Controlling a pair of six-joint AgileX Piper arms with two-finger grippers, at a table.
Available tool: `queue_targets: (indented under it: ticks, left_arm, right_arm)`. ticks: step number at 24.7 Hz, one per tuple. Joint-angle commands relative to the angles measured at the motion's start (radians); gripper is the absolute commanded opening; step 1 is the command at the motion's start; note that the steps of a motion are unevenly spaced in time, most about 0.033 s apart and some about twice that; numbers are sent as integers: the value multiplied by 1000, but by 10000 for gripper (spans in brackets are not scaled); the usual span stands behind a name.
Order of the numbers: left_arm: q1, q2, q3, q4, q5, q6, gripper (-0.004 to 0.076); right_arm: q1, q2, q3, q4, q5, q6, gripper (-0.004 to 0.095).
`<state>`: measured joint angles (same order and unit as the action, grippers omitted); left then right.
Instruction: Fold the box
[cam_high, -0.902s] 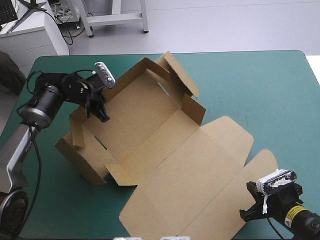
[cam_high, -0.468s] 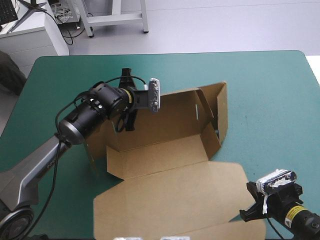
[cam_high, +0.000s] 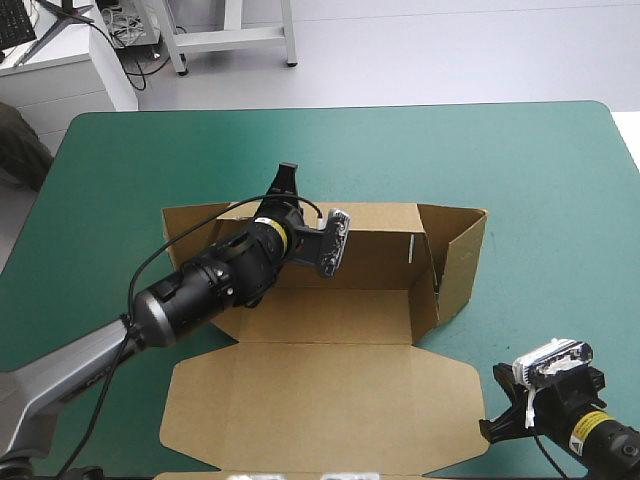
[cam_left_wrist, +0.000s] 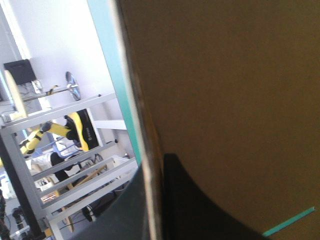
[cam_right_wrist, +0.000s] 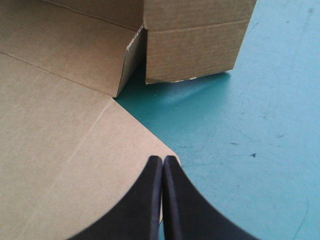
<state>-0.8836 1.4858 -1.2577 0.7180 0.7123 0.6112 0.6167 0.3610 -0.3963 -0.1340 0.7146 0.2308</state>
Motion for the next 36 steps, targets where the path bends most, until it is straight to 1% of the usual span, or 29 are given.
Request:
queue_targets:
  ticks: [1,3,5,8,10,11,12,13,14,15,18,21,22,24,25,27,31,36]
  left_arm:
    - [-33,-83,92,113,-99,-111,-10]
    - [-35,-111,153,181,-142,-176,-10]
    - [-35,-127,180,243,-162,-241,-10]
    - [-35,-140,189,273,-160,-298,-10]
    - [-35,-144,193,273,-151,-306,-10]
    - [-35,-144,203,273,-155,-313,-10]
    - [-35,-144,207,272,-158,-316,-10]
    - [-35,-144,210,272,-156,-320,-10]
    - [-35,-144,212,272,-151,-323,-10]
    - [-35,-144,212,272,-147,-346,-10]
    - [-35,-144,212,272,-146,-394,-10]
    - [-35,-144,212,274,-133,-401,-10]
    - [-35,-144,212,274,-131,-409,-10]
    - [-35,-144,212,274,-121,-425,-10]
    - [-35,-144,212,276,-117,-425,-10]
    - [-35,-144,212,276,-117,-425,-10]
    - [-35,-144,212,276,-117,-425,-10]
    - [-35,-144,212,264,-117,-425,-10]
  right_arm:
    - [-4,4,-27,-9,-65,-6,-19]
    - [-4,4,-27,-9,-65,-6,-19]
    - [-4,4,-27,-13,-65,-6,-18]
    - [-4,4,-27,-13,-65,-6,-17]
    - [-4,4,-27,-15,-65,-11,22]
    - [-4,4,-29,-8,-60,-52,114]
    - [-4,4,-29,-5,-58,-59,183]
    - [-4,4,-32,0,-51,-59,345]
    - [-4,4,-35,1,-43,-57,406]
    - [-4,4,-35,6,-43,-57,517]
    - [-4,4,-52,10,-43,-41,529]
    - [-4,4,-119,2,-26,-41,519]
    - [-4,4,-145,-11,-17,-39,506]
    - [-4,6,-220,-93,7,28,461]
    - [-4,14,-257,-144,38,50,445]
    - [-4,37,-309,-203,98,87,441]
    - [-4,111,-408,-235,206,116,442]
    - [-4,222,-522,-247,207,129,442]
